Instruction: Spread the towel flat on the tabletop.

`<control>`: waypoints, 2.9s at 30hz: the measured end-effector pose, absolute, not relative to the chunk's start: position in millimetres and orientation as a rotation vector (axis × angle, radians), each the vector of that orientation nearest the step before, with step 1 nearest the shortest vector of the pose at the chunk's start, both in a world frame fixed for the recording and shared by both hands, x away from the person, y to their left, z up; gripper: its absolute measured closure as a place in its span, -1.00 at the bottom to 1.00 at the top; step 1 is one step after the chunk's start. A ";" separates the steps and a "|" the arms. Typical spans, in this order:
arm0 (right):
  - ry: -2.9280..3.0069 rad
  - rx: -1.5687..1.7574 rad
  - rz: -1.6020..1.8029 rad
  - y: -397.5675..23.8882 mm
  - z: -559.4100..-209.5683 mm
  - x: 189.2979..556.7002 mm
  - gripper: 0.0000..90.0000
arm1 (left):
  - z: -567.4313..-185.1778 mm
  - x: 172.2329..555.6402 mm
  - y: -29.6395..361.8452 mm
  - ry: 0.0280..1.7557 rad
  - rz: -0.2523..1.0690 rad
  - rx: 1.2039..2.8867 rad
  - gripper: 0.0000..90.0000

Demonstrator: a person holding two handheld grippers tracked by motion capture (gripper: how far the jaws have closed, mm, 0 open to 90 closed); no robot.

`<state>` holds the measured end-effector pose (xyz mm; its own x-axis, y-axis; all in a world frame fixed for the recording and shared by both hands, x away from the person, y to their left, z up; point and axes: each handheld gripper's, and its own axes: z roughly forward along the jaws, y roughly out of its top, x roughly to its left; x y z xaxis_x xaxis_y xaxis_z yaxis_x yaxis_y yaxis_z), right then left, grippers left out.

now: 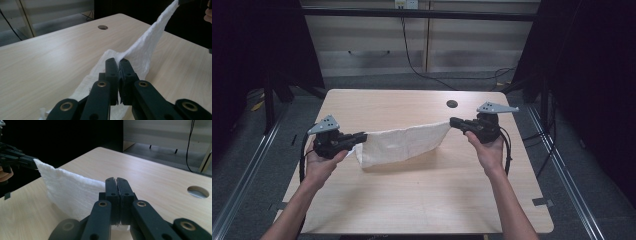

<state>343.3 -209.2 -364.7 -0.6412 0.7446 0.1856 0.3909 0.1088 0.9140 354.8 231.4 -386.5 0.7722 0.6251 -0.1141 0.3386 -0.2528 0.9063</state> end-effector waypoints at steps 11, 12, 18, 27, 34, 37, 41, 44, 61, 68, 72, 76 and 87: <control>2.004 1.086 1.529 -210.3 -316.3 367.1 0.97 | -337.8 390.8 224.2 0.776 0.404 1.828 0.94; 2.002 1.093 1.525 -211.0 -314.4 369.5 0.97 | -334.6 393.5 223.7 0.781 0.411 1.830 0.94; 1.986 1.086 1.520 -212.4 -308.1 372.5 0.97 | -328.6 392.1 217.5 0.764 0.426 1.818 0.94; 2.068 1.025 1.535 -211.7 -334.0 333.8 0.97 | -355.1 361.0 231.0 0.731 0.389 1.855 0.94; 2.159 1.045 1.539 -209.4 -372.5 311.9 0.97 | -389.3 337.8 238.9 0.751 0.291 1.864 0.94; 2.180 1.040 1.547 -210.6 -384.9 304.0 0.96 | -403.8 326.4 240.4 0.775 0.240 1.889 0.94; 2.221 1.060 1.537 -209.0 -404.5 295.8 0.97 | -424.0 312.5 238.7 0.777 0.200 1.952 0.94; 2.263 1.070 1.513 -208.9 -417.8 288.3 0.96 | -436.4 302.8 240.6 0.777 0.183 1.978 0.94; 2.434 1.123 1.430 -209.1 -472.1 244.0 0.93 | -482.4 262.3 240.8 0.766 0.091 2.106 0.91; 2.455 1.142 1.429 -210.1 -474.9 237.6 0.66 | -480.9 255.4 253.9 0.779 0.085 2.072 0.68; 2.424 1.150 1.440 -213.1 -470.8 241.4 0.56 | -475.7 255.1 260.9 0.793 0.083 2.018 0.50; 2.407 1.169 1.421 -212.3 -470.6 252.5 0.51 | -469.9 256.2 260.7 0.794 0.094 1.998 0.32; 2.460 1.141 1.341 -188.8 -474.8 294.6 0.50 | -473.8 323.8 241.5 0.884 0.181 2.077 0.34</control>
<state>294.6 -188.8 -474.8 -0.7097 0.6629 0.2387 0.5598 0.3248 0.7623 323.8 241.5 -473.8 0.7395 0.6487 -0.1799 0.5257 -0.3896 0.7562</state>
